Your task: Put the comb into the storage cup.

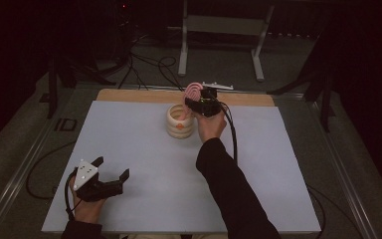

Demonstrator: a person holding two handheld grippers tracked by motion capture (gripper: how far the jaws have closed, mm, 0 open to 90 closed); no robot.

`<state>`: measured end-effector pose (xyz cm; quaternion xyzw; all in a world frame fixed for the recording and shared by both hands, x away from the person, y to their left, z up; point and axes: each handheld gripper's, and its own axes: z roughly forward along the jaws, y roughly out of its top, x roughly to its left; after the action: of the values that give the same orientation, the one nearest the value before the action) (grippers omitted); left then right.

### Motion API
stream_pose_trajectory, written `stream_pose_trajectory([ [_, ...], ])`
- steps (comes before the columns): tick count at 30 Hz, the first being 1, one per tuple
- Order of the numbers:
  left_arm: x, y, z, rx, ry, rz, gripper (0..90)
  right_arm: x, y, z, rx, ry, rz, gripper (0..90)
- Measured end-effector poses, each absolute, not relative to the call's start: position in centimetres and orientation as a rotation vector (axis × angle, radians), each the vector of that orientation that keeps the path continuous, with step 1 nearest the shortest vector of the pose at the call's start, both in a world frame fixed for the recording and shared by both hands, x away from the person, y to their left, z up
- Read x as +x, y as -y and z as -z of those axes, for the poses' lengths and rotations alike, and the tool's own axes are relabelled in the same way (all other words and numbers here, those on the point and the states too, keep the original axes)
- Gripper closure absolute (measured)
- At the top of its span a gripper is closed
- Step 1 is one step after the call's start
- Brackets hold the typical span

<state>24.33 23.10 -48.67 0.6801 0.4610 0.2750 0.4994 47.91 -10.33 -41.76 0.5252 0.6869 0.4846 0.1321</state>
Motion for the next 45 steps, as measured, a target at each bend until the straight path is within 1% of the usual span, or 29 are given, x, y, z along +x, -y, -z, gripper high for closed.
stream_pose_trajectory([
  [13, 24.3, -23.2, 48.6, 1.639, -1.118, -0.667, 0.6, 47.7, 9.2, 42.1, 1.501, -2.013, -1.399, 63.7],
  [45, 24.2, -23.2, 48.6, 1.639, -1.117, -0.667, 0.6, 47.7, 9.3, 42.2, 1.502, -2.005, -1.408, 63.6],
])
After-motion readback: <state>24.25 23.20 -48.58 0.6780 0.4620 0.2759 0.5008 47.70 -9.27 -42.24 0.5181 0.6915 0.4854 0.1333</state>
